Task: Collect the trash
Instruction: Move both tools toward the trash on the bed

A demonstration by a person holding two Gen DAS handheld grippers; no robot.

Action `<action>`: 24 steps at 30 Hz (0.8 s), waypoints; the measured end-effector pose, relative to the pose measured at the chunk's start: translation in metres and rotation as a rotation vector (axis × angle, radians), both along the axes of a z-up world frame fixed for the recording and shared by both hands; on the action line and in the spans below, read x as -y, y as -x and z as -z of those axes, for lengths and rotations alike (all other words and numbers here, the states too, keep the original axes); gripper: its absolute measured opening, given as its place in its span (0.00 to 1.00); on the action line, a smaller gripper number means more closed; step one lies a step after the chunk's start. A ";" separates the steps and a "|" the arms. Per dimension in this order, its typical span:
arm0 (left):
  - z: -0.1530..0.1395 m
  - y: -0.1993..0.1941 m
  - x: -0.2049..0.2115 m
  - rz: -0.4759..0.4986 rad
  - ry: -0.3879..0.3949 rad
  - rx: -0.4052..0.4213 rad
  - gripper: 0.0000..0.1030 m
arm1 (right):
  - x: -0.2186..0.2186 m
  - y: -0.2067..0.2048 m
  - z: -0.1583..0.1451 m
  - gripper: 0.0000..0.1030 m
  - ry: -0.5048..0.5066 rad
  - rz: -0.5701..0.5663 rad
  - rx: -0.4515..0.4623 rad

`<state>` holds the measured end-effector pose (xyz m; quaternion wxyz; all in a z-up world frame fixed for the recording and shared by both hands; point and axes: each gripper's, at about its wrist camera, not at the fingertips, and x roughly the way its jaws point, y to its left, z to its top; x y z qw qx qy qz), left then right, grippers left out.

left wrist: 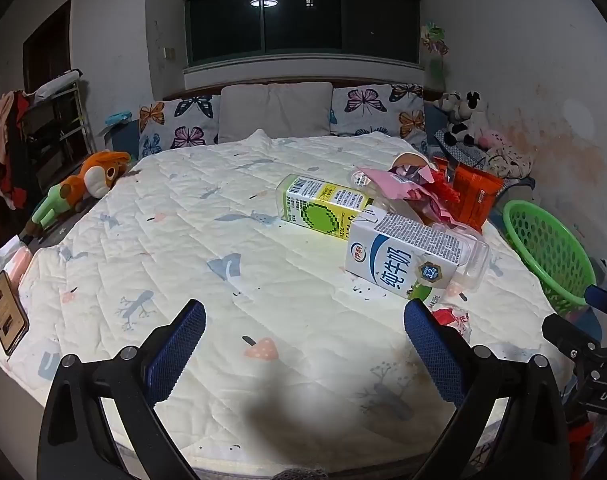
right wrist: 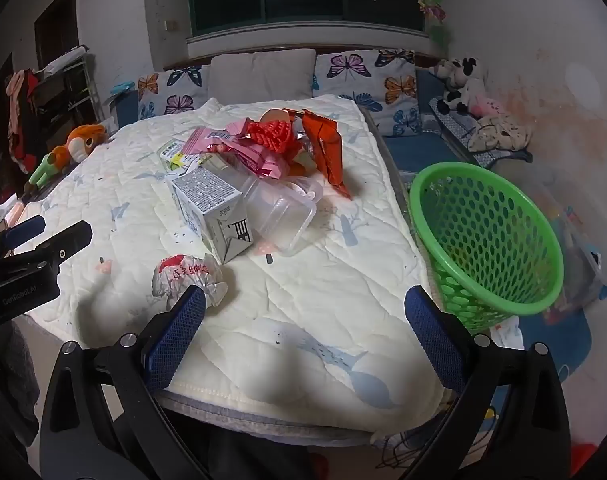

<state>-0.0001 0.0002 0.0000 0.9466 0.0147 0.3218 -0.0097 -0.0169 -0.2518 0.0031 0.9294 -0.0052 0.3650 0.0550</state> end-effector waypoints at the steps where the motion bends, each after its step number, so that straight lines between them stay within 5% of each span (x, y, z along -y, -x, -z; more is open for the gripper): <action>1: 0.000 0.000 0.000 0.000 0.001 -0.002 0.94 | 0.000 0.000 0.000 0.96 0.000 0.000 0.000; 24: -0.003 0.000 0.007 0.010 0.002 0.012 0.94 | 0.001 -0.001 -0.002 0.96 0.002 0.012 0.009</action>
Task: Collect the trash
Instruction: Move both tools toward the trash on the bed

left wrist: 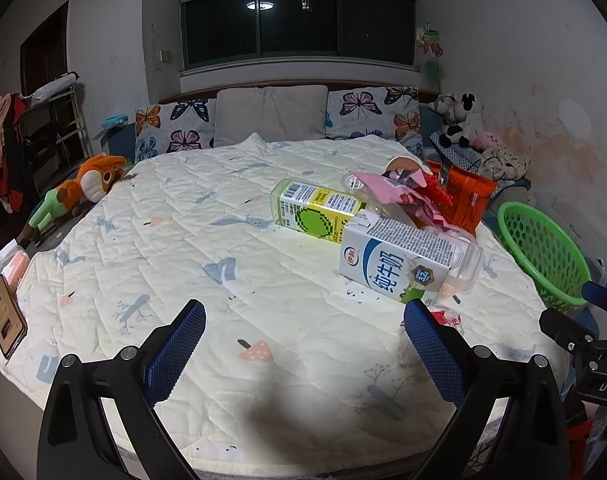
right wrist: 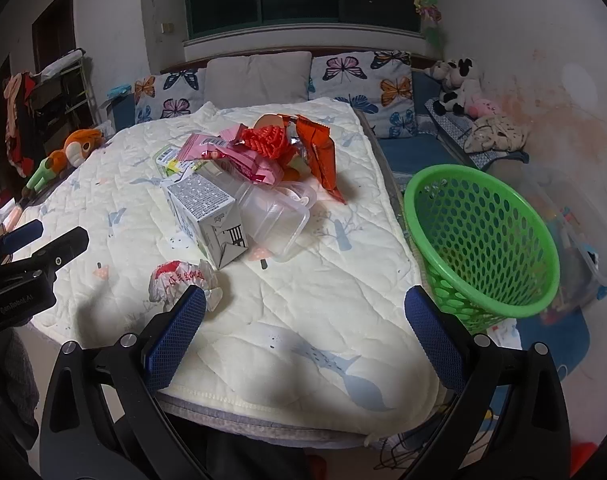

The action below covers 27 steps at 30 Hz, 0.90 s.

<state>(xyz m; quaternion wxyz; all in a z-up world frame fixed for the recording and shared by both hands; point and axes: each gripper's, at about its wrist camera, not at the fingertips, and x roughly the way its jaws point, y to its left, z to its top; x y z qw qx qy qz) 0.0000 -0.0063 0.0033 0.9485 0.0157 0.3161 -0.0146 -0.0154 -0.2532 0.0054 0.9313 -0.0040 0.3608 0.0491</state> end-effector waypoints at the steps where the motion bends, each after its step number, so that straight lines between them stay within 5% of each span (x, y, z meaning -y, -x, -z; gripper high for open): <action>1: -0.001 0.001 0.000 0.001 0.001 0.004 0.94 | 0.000 0.000 0.000 0.96 -0.001 0.000 0.001; 27: -0.016 0.006 -0.001 -0.003 0.020 0.064 0.94 | 0.001 0.003 -0.005 0.96 -0.015 -0.001 0.024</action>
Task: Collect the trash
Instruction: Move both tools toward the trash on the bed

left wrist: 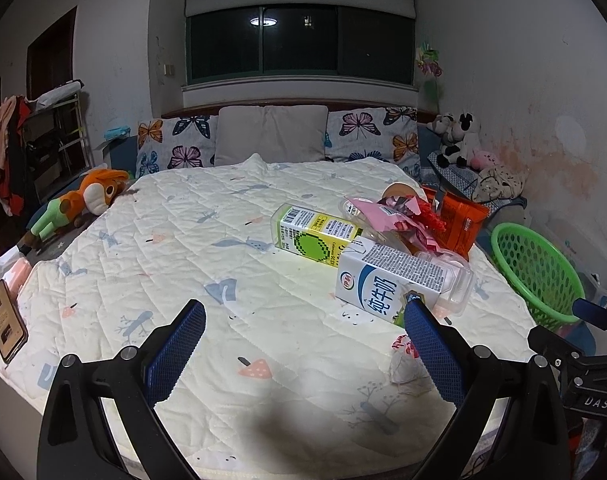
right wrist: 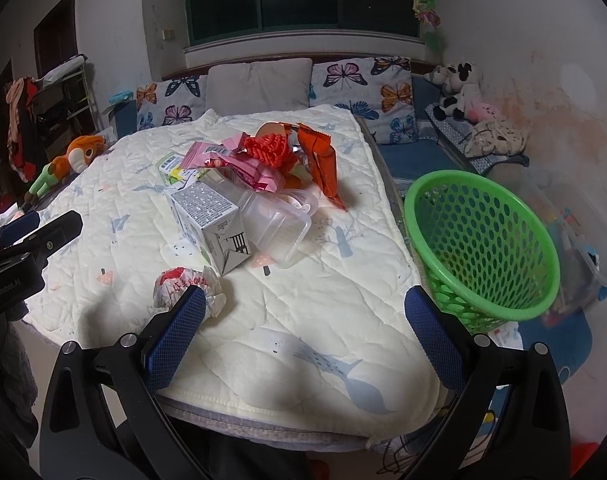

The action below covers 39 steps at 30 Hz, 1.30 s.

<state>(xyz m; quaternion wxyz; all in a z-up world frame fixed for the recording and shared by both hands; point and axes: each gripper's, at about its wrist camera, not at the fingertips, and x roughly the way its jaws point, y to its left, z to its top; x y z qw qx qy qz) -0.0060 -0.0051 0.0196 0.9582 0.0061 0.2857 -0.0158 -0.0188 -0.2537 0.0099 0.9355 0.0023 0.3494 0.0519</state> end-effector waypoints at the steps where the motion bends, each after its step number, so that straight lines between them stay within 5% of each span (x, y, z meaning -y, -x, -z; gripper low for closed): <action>1: 0.000 0.000 0.000 0.001 -0.001 0.001 0.94 | 0.000 0.000 0.000 0.96 0.000 0.000 0.001; 39: -0.003 -0.013 -0.013 -0.023 0.004 0.003 0.94 | -0.025 -0.008 0.006 0.96 -0.018 -0.096 -0.004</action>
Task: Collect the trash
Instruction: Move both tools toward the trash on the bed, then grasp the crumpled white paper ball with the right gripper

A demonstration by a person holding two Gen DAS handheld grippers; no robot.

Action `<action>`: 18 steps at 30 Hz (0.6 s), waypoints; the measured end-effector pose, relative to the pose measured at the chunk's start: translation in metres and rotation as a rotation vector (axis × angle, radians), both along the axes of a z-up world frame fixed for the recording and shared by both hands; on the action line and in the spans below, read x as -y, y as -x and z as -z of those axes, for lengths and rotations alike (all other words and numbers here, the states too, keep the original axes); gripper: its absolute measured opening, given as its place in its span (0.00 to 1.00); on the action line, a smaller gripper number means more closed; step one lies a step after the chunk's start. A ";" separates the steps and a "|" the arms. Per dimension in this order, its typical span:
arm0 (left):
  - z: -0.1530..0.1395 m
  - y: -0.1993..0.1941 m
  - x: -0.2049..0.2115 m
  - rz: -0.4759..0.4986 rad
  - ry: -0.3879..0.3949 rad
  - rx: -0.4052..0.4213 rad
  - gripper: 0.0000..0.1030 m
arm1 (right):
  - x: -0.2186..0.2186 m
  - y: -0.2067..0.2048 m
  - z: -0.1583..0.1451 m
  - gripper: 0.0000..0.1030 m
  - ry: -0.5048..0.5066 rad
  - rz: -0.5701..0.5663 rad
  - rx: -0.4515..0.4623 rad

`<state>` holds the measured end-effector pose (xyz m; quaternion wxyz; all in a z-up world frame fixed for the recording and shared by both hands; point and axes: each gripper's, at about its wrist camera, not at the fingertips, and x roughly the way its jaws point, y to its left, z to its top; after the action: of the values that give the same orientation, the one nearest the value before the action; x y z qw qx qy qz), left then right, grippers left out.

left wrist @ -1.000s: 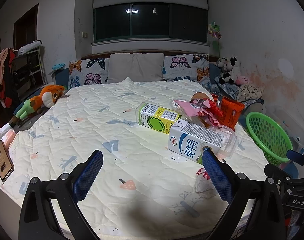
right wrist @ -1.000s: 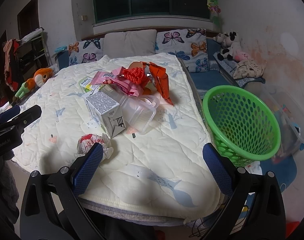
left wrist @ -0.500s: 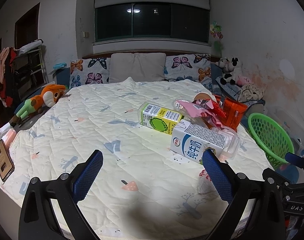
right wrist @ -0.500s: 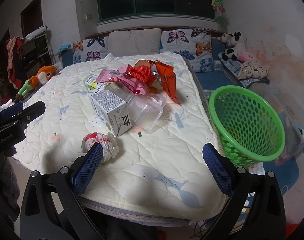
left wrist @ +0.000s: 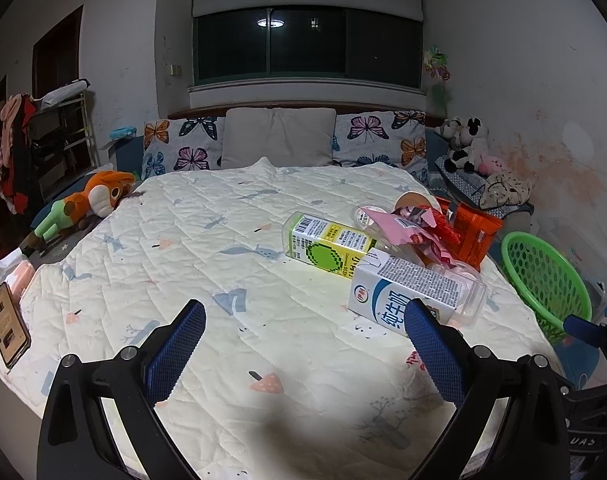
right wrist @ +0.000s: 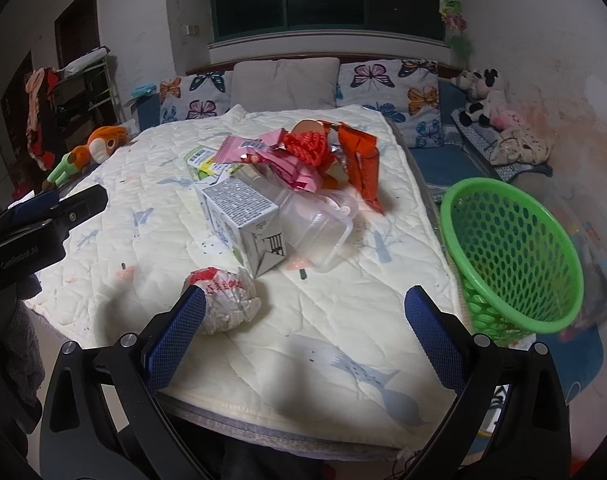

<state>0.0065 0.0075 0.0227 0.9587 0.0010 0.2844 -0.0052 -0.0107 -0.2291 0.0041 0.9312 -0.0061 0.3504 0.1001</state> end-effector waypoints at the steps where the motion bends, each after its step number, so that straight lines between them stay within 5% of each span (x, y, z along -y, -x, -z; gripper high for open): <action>1: 0.000 -0.001 -0.001 -0.002 0.001 -0.001 0.94 | -0.002 -0.001 0.001 0.96 0.000 -0.005 -0.001; 18: 0.008 -0.021 -0.012 -0.022 0.010 -0.036 0.94 | -0.022 -0.017 0.012 0.95 0.005 -0.067 -0.035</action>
<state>0.0277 0.0198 0.0149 0.9535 -0.0070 0.3014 0.0039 0.0060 -0.2067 -0.0079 0.9211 -0.0183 0.3664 0.1306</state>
